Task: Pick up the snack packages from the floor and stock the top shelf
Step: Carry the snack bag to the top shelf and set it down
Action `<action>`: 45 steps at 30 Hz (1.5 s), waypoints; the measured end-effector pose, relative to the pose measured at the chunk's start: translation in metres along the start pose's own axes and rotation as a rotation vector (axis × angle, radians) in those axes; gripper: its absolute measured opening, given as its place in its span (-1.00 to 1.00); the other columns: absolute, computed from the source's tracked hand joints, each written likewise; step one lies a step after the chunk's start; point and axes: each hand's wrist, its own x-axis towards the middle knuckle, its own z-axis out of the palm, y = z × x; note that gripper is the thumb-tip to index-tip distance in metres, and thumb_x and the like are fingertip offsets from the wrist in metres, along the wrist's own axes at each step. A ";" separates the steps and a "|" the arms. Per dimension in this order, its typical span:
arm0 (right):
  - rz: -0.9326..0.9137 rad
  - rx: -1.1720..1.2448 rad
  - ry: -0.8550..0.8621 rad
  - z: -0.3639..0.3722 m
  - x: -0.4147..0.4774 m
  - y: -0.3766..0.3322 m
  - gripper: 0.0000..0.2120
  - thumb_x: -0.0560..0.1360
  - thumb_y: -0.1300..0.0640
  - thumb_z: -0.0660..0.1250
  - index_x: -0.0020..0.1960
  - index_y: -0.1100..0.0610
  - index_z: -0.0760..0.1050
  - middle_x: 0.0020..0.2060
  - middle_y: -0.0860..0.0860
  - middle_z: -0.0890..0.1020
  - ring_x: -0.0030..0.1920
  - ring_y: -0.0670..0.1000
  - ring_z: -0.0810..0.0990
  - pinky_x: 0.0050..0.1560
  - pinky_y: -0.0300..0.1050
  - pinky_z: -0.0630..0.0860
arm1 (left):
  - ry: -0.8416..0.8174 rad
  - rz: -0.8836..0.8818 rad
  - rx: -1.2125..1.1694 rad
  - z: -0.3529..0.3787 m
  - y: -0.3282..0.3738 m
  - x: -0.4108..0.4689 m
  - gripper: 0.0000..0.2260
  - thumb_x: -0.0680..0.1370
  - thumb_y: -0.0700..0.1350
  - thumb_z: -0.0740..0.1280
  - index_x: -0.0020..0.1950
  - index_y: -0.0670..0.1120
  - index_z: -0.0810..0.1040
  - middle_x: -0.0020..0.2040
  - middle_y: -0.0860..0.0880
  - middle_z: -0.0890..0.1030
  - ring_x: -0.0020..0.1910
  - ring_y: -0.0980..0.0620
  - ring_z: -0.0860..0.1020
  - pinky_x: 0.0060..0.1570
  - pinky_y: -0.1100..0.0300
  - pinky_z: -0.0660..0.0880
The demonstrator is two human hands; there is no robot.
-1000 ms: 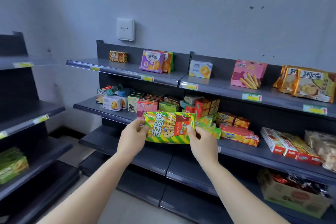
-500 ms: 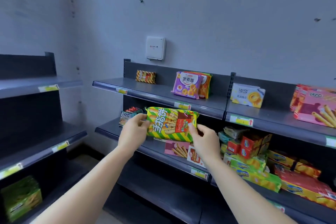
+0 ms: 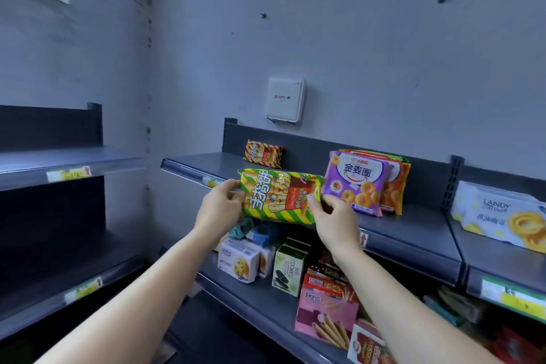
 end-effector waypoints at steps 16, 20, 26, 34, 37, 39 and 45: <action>0.069 -0.098 -0.013 0.142 0.182 -0.002 -0.78 0.52 -0.10 0.33 -0.03 0.05 0.46 -0.12 -0.08 0.61 -0.07 0.00 0.58 -0.07 -0.04 0.53 | -0.166 0.006 0.080 0.018 -0.068 0.243 -0.72 0.60 -0.15 0.20 0.29 0.02 0.50 -0.03 0.01 0.64 -0.08 -0.03 0.63 -0.06 0.01 0.57; 0.102 -0.167 -0.058 0.172 0.221 -0.001 -0.80 0.52 -0.06 0.34 -0.02 0.06 0.45 -0.13 -0.08 0.57 -0.08 0.00 0.56 -0.15 -0.10 0.48 | -0.253 0.021 0.090 0.026 -0.078 0.298 -0.75 0.62 -0.18 0.17 0.25 0.00 0.50 -0.17 0.09 0.57 -0.31 0.11 0.48 -0.35 0.21 0.41; 0.150 -0.286 -0.087 0.208 0.275 0.014 -0.80 0.50 0.00 0.37 -0.15 0.06 0.40 -0.12 -0.03 0.59 -0.08 0.05 0.56 -0.20 -0.09 0.45 | -0.332 -0.012 0.156 0.047 -0.098 0.365 -0.80 0.57 -0.22 0.15 -0.10 0.01 0.52 -0.15 -0.02 0.57 -0.21 -0.03 0.45 -0.19 0.12 0.45; 0.151 -0.404 -0.143 0.241 0.332 0.032 -0.67 0.52 0.05 0.36 -0.30 -0.02 0.26 -0.11 -0.01 0.57 -0.09 0.06 0.52 -0.23 -0.12 0.35 | -0.386 -0.094 0.171 0.074 -0.116 0.425 -0.86 0.60 -0.21 0.16 0.00 -0.01 0.47 -0.13 -0.02 0.56 -0.09 -0.05 0.49 -0.01 0.04 0.56; 0.168 -0.436 -0.157 0.248 0.346 0.034 -0.81 0.52 0.04 0.36 -0.19 0.04 0.38 -0.04 0.01 0.61 -0.02 0.08 0.57 -0.15 -0.09 0.43 | -0.441 -0.122 0.174 0.078 -0.121 0.440 -0.86 0.60 -0.22 0.16 0.01 -0.05 0.48 -0.11 -0.05 0.56 -0.06 -0.07 0.53 -0.05 0.08 0.57; 0.177 -0.458 -0.149 0.251 0.352 0.037 -0.84 0.51 0.03 0.37 -0.10 0.08 0.44 -0.03 0.01 0.62 -0.01 0.08 0.58 -0.11 -0.06 0.49 | -0.471 -0.118 0.174 0.082 -0.125 0.449 -0.86 0.59 -0.23 0.16 0.00 -0.08 0.51 -0.14 -0.05 0.56 -0.09 -0.08 0.54 -0.09 0.09 0.59; 0.202 -0.566 -0.112 0.258 0.352 0.037 -0.78 0.54 0.00 0.32 -0.20 0.01 0.33 -0.06 -0.02 0.59 -0.06 0.06 0.54 -0.17 -0.10 0.41 | -0.516 -0.052 0.236 0.088 -0.137 0.466 -0.79 0.55 -0.22 0.15 0.02 -0.18 0.56 -0.22 -0.07 0.55 -0.29 -0.04 0.45 -0.33 0.18 0.41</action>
